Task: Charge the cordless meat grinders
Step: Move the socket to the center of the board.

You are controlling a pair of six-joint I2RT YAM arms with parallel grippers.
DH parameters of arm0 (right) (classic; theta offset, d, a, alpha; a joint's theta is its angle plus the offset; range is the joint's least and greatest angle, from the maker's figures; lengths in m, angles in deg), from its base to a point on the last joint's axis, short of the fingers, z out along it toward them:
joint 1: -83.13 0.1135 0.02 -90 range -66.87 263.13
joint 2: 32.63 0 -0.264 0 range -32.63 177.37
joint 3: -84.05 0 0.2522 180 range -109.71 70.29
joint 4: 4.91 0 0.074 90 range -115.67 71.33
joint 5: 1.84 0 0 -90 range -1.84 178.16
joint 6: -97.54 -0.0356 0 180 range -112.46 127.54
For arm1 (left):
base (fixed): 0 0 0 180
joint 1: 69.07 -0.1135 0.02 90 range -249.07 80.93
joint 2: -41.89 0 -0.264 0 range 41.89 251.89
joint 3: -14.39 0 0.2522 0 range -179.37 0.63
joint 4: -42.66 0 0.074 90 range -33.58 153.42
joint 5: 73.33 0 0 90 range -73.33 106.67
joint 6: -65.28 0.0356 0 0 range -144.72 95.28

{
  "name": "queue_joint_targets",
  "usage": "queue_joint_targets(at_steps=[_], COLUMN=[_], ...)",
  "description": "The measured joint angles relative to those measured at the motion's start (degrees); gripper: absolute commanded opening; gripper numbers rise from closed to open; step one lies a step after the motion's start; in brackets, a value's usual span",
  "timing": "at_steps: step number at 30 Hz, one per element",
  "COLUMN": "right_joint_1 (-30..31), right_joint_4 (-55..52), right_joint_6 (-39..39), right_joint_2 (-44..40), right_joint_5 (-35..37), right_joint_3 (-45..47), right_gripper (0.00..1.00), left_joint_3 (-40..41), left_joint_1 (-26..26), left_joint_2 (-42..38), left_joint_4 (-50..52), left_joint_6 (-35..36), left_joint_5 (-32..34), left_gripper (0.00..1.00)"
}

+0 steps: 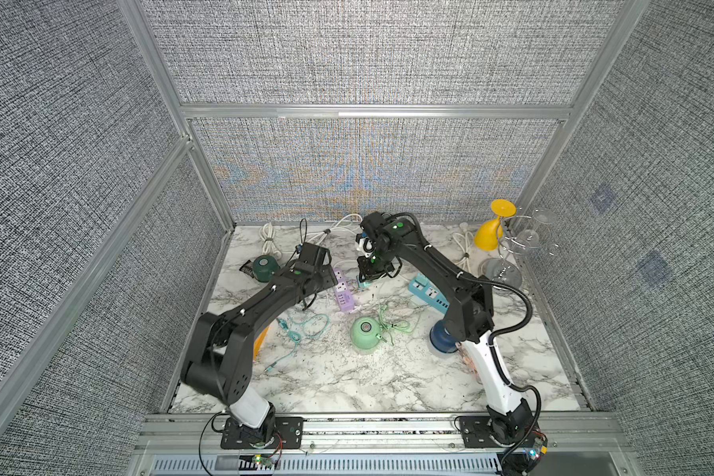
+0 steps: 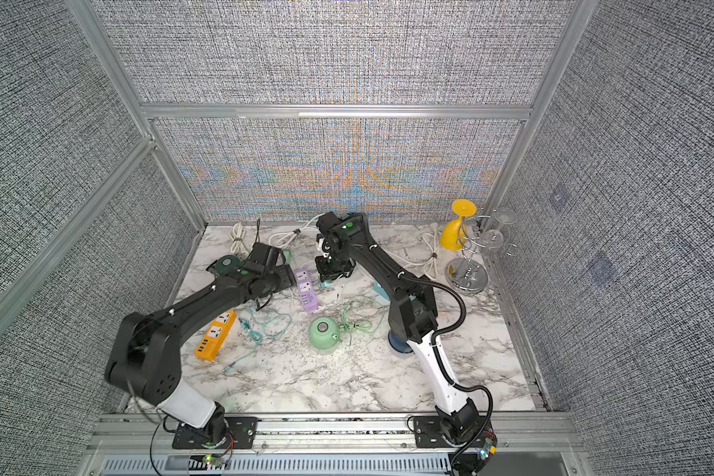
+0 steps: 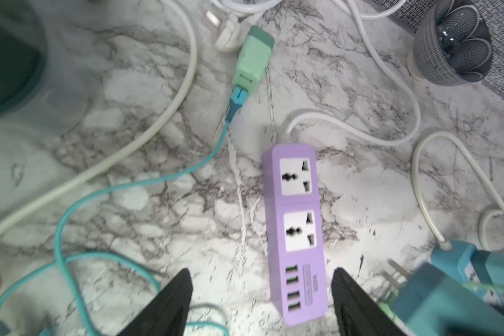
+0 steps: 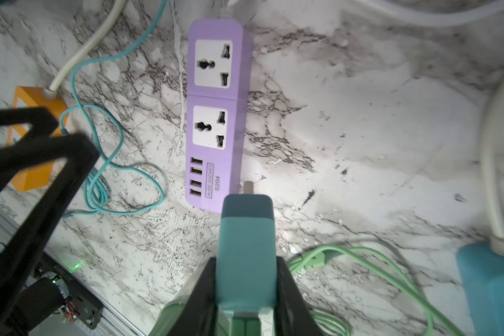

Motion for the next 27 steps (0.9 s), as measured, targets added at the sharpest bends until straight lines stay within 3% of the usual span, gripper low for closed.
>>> queue_joint_targets(at_steps=[7, 12, 20, 23, 27], right_joint_1=[-1.8, -1.8, -1.5, -1.5, -1.5], right_joint_4=[3.8, 6.7, 9.6, 10.1, 9.9], right_joint_6=[-0.4, -0.2, 0.0, 0.3, 1.2], right_joint_2=[-11.4, -17.1, -19.4, -19.4, -18.3], right_joint_5=[1.2, 0.3, -1.4, -1.9, -2.2], right_joint_3=[11.1, 17.2, 21.6, 21.8, 20.9], right_gripper=[0.0, 0.0, 0.0, 0.0, 0.0], left_joint_3=[-23.6, -34.2, -39.6, -37.7, -33.0], left_joint_1=[-0.3, -0.2, 0.8, 2.2, 3.6], left_joint_2=[21.8, 30.9, 36.3, 35.6, 32.5], left_joint_4=[8.7, 15.8, 21.1, 21.0, 19.8], left_joint_6=[5.8, 7.9, 8.8, 9.0, 7.8], left_joint_5=[-0.5, 0.8, 0.5, 0.1, -2.1], left_gripper=[0.72, 0.72, 0.56, 0.48, 0.47])
